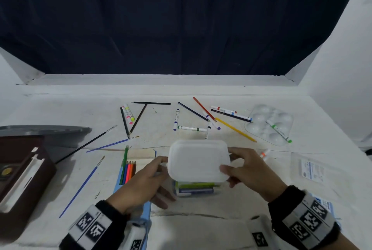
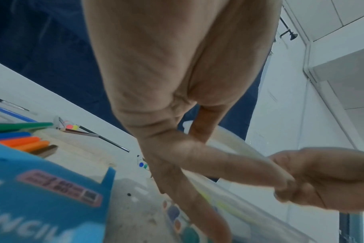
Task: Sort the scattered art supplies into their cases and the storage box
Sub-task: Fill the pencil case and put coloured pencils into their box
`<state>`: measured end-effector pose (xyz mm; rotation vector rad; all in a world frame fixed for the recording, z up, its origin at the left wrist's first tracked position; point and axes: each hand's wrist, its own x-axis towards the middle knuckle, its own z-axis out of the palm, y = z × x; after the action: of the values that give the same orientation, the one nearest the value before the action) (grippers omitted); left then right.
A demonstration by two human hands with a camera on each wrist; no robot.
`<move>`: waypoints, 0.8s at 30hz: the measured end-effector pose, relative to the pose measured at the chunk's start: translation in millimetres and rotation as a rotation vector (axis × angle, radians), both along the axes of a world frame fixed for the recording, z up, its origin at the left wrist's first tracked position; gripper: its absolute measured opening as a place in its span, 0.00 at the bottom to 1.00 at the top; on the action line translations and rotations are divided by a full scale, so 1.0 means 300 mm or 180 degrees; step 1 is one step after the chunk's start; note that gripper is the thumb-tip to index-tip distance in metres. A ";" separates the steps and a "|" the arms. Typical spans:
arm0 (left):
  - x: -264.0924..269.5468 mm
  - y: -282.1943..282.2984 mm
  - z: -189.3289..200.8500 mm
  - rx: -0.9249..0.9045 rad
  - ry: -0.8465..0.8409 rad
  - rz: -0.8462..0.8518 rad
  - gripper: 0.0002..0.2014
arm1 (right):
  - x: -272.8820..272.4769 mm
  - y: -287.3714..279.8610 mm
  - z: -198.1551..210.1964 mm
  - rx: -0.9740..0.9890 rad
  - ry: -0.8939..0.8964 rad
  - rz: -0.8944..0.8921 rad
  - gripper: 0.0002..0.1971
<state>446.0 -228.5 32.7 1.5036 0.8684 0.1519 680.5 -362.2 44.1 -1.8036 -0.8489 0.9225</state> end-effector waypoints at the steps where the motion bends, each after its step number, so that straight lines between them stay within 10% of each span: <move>1: 0.007 -0.001 0.006 -0.0045 -0.0010 0.0020 0.13 | 0.002 -0.007 -0.008 -0.0144 -0.0037 0.0069 0.16; 8: 0.018 0.045 -0.017 0.0766 0.0351 -0.0018 0.13 | 0.011 -0.008 -0.026 -0.0884 -0.0923 0.0616 0.40; 16: 0.033 0.066 -0.049 0.1295 0.0580 -0.0067 0.19 | 0.019 0.039 0.010 -0.1344 -0.2080 0.1091 0.33; 24: 0.040 0.107 -0.059 0.1209 0.0609 -0.0222 0.16 | 0.057 0.074 -0.012 -0.1169 -0.0774 0.1016 0.24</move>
<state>458.0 -196.3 15.0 1.9250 0.9754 0.1278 697.7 -340.1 40.5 -2.1669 -1.2084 1.1330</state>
